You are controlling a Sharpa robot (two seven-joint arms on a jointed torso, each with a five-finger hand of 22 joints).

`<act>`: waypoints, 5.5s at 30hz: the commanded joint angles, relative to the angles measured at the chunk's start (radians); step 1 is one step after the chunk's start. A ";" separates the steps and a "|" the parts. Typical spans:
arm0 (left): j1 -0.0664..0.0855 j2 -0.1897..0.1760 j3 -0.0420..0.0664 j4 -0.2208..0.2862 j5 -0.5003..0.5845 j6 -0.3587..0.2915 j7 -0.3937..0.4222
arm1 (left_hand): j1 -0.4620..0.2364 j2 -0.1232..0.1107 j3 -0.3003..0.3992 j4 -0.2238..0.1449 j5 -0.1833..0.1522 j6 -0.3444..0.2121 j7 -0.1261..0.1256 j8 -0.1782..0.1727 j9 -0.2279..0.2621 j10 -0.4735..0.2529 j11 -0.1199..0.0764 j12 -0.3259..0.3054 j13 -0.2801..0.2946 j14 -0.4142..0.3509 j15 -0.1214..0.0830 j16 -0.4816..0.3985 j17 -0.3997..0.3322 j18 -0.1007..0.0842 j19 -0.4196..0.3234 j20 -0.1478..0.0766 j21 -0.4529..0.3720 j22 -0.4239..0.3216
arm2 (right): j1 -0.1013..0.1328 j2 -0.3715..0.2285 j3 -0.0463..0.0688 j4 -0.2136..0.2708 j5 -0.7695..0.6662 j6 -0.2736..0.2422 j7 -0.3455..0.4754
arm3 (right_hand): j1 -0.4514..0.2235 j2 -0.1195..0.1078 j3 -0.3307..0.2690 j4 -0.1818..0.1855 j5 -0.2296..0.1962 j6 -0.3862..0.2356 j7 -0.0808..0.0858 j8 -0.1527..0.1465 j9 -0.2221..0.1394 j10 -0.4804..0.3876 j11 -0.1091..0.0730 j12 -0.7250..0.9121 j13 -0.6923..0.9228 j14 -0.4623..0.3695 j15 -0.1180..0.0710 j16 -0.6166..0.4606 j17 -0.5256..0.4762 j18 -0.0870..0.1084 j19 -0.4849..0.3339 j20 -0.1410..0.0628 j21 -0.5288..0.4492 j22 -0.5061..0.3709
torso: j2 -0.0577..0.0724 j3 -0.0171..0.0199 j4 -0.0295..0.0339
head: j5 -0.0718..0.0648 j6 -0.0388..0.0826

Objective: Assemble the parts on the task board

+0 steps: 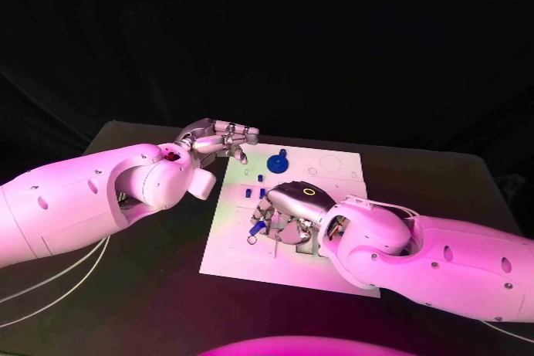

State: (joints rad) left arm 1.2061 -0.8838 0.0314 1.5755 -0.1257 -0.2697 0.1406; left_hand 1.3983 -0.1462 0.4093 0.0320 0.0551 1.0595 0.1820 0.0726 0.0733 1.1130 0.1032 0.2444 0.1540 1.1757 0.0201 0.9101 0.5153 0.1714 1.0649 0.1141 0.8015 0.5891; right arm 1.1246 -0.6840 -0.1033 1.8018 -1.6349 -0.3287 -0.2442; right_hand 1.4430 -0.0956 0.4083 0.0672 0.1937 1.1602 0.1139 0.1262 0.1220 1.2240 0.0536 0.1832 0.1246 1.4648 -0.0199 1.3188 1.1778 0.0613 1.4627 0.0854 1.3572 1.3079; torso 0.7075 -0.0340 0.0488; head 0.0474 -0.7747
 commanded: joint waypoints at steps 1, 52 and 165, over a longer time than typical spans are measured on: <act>0.001 0.003 0.001 0.001 -0.001 0.015 0.003 | 0.000 0.004 -0.006 -0.002 -0.004 -0.007 -0.003 0.003 -0.001 -0.004 0.001 0.005 0.001 0.001 0.005 -0.005 -0.002 0.013 0.006 -0.001 -0.005 -0.001 | -0.015 0.021 -0.002 -0.023 -0.013 0.004 0.031 | 0.004 0.000 0.003 -0.005 0.005 0.004 0.007 0.004 0.021 0.003 -0.001 -0.006 -0.001 0.033 -0.005 0.004 0.000 -0.014 0.010 -0.005 -0.002 0.170 | 0.000 0.0000 0.0001 | 0.009 -0.004; 0.001 0.007 0.000 -0.005 -0.001 0.017 -0.001 | 0.001 0.005 -0.008 -0.003 -0.004 -0.008 -0.002 0.004 -0.001 -0.006 0.001 0.006 0.001 0.001 0.005 -0.005 -0.003 0.013 0.007 -0.001 -0.007 -0.003 | -0.036 0.095 -0.018 -0.114 -0.036 0.048 -0.012 | -0.072 -0.050 -0.014 0.014 0.019 -0.134 0.044 -0.066 -0.009 -0.075 0.038 -0.075 -0.025 0.030 0.027 0.002 -0.008 -0.009 0.000 0.021 -0.027 0.166 | 0.000 0.0013 -0.0014 | 0.016 -0.013; 0.000 -0.028 -0.018 0.011 0.002 0.032 -0.013 | -0.004 0.005 -0.015 -0.001 -0.004 -0.010 -0.002 0.005 -0.001 -0.010 0.002 0.009 0.001 0.000 0.006 -0.006 -0.005 0.013 0.009 0.000 -0.011 -0.006 | -0.131 -0.321 -0.015 0.116 0.111 -0.124 -0.386 | -0.152 0.022 -0.538 0.214 0.335 -0.103 -0.046 0.189 0.278 0.194 -0.060 1.134 1.207 0.072 -0.050 0.163 0.224 -0.057 0.099 -0.042 0.193 0.257 | -0.010 -0.0026 -0.0393 | -0.079 -0.017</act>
State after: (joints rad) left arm 1.2056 -0.9128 0.0125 1.5834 -0.1251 -0.2551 0.1247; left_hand 1.3984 -0.1462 0.3985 0.0318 0.0551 1.0560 0.1786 0.0726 0.0734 1.1095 0.1068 0.2481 0.1540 1.1756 0.0201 0.9101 0.5112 0.1713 1.0649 0.1141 0.7963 0.5840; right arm 0.9988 -1.0044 -0.1143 1.9145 -1.5427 -0.4307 -0.6067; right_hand 1.2872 -0.0814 -0.1271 0.2828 0.5231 1.0505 0.0707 0.3083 0.3906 1.4137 -0.0043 1.3106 1.3083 1.4684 -0.0629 1.4781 1.3074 0.0219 1.4664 0.0529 1.5470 1.3077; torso 0.6982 -0.0365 0.0104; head -0.0323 -0.7921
